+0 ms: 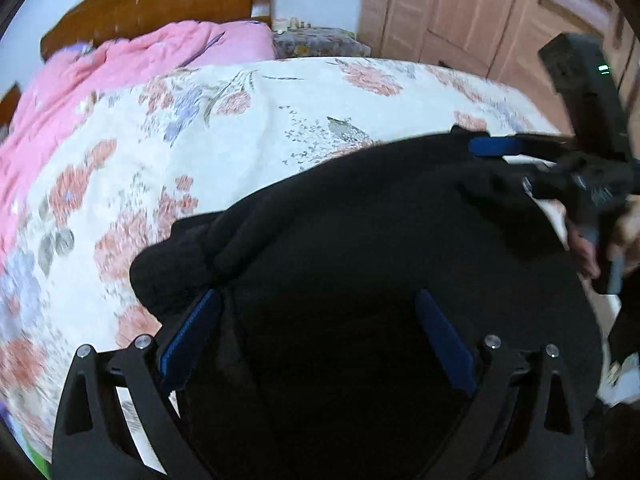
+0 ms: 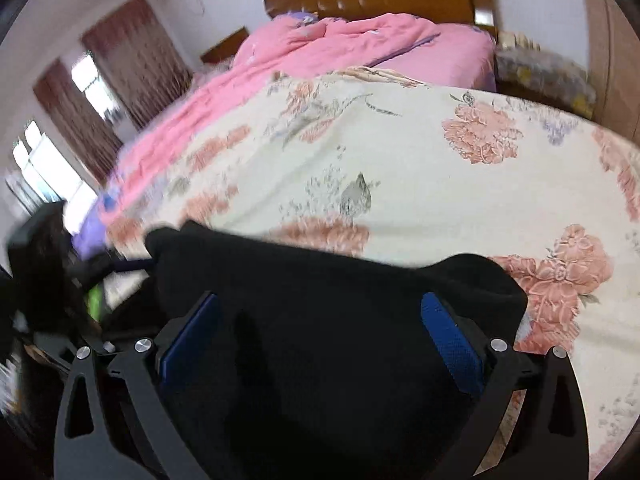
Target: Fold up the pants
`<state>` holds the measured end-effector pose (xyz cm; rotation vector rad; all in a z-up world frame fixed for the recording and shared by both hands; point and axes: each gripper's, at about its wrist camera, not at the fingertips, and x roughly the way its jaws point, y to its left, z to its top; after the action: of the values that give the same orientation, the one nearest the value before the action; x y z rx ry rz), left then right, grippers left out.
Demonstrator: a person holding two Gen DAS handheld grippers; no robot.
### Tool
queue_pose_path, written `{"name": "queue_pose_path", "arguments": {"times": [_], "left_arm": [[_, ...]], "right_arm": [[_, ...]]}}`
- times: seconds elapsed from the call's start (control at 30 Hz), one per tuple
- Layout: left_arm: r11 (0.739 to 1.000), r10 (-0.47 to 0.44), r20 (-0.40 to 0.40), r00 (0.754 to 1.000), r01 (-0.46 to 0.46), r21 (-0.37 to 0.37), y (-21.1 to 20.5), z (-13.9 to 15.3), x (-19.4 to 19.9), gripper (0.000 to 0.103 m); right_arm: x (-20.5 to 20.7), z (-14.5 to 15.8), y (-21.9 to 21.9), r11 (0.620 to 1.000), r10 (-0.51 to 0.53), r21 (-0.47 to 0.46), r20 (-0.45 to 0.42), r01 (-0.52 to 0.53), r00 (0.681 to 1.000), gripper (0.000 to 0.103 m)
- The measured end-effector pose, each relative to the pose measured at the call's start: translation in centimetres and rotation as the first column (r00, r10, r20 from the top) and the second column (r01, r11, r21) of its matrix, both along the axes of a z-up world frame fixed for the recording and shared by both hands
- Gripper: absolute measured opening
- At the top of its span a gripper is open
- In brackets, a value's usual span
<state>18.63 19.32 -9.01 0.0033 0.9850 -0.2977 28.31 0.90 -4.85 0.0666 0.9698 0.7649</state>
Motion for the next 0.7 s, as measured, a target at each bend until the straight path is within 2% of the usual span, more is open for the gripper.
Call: {"name": "queue_pose_path", "arguments": {"times": [0.1, 0.2, 0.33, 0.4, 0.5, 0.6, 0.7], "left_arm": [[1.000, 0.006, -0.003, 1.000, -0.006, -0.028, 0.4, 0.0, 0.1, 0.098], [1.000, 0.004, -0.001, 1.000, -0.004, -0.025, 0.1, 0.0, 0.2, 0.099], [0.998, 0.011, 0.004, 1.000, -0.011, -0.055, 0.6, -0.1, 0.3, 0.099], [0.998, 0.014, 0.007, 1.000, -0.013, -0.061, 0.7, -0.1, 0.2, 0.099], [0.998, 0.017, 0.010, 1.000, -0.016, -0.056, 0.6, -0.1, 0.1, 0.099], [0.998, 0.022, 0.016, 1.000, -0.021, -0.054, 0.5, -0.1, -0.1, 0.099], [0.999, 0.026, 0.024, 0.999, -0.025, -0.044, 0.4, -0.1, -0.2, 0.099]], "right_arm": [[-0.7, 1.5, 0.3, 1.000, -0.011, -0.010, 0.047, 0.012, 0.999, 0.098], [-0.7, 2.2, 0.6, 0.998, 0.009, 0.061, 0.025, -0.010, 1.000, 0.098], [0.9, 0.0, 2.0, 0.997, -0.018, -0.073, 0.001, 0.018, 1.000, 0.096], [0.8, 0.5, 1.5, 0.997, -0.056, -0.054, 0.021, 0.057, 0.998, 0.095], [-1.0, 2.5, 0.5, 0.991, -0.125, -0.044, 0.094, 0.130, 0.988, 0.097], [-4.5, 3.2, 0.8, 0.997, -0.046, -0.050, 0.117, 0.052, 0.992, 0.099], [-8.5, 2.5, 1.8, 0.990, 0.075, -0.132, 0.132, -0.058, 0.988, 0.099]]}}
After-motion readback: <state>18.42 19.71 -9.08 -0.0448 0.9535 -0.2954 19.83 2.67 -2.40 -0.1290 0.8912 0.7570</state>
